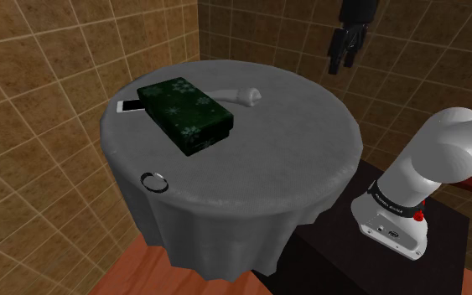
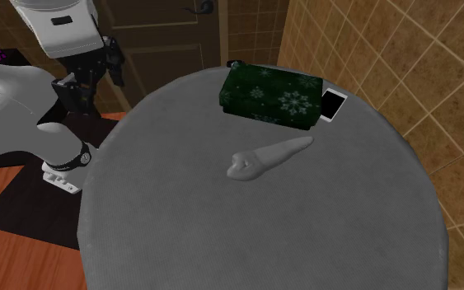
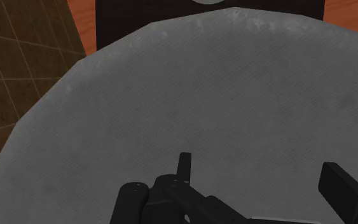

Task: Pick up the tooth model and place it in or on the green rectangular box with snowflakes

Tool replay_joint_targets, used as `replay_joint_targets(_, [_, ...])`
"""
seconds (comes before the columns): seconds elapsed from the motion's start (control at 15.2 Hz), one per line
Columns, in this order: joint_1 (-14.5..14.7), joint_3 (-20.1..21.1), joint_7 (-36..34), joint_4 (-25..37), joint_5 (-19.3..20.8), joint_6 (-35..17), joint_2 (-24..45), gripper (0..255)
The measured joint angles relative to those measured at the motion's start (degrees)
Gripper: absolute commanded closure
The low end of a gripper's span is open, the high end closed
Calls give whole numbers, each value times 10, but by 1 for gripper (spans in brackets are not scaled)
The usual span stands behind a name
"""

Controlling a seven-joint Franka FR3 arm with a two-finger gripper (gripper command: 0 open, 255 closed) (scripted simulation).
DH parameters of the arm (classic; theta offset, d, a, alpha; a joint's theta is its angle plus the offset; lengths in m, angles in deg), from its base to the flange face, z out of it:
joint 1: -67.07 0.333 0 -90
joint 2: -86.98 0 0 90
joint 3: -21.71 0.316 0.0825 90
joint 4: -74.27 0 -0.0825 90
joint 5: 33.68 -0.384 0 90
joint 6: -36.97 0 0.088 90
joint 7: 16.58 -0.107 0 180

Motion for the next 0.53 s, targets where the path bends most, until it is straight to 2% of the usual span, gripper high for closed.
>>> replay_joint_targets(0.26, [5, -6, 26, 5, 8, -34, 38, 0])
replay_joint_targets(0.53, [16, -11, 68, 35, 16, -91, 121, 0])
